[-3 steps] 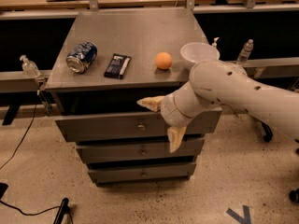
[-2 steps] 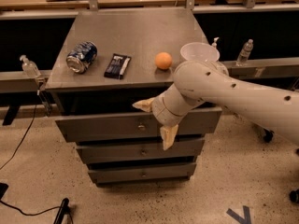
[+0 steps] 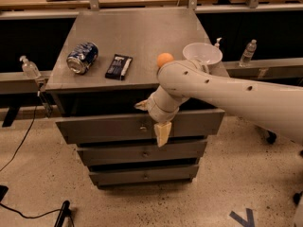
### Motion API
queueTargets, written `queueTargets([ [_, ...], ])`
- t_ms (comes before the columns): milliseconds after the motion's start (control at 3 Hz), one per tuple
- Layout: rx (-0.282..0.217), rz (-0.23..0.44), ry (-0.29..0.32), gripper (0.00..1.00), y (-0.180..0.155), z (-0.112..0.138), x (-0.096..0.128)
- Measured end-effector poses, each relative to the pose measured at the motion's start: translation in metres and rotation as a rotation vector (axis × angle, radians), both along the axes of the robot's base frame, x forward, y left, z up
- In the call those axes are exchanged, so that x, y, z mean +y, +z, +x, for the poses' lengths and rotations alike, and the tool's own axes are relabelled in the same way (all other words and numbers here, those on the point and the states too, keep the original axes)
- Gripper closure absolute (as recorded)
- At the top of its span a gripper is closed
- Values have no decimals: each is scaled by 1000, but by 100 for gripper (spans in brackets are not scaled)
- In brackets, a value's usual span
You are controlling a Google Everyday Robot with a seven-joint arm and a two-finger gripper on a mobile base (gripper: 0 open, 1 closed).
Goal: Open top drawer
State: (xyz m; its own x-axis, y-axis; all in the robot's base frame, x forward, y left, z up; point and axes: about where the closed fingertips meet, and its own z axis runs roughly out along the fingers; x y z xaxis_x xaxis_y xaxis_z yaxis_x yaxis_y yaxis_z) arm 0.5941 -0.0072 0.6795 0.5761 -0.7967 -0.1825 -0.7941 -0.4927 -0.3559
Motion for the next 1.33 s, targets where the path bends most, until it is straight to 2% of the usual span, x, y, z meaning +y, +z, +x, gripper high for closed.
queueTargets([
  [333, 46, -37, -75, 27, -15, 16, -9],
  [667, 64, -55, -91, 49, -20, 17, -19],
  [1000, 92, -48, -74, 61, -16, -2, -33],
  [1333, 103, -41, -59, 58, -12, -13, -40],
])
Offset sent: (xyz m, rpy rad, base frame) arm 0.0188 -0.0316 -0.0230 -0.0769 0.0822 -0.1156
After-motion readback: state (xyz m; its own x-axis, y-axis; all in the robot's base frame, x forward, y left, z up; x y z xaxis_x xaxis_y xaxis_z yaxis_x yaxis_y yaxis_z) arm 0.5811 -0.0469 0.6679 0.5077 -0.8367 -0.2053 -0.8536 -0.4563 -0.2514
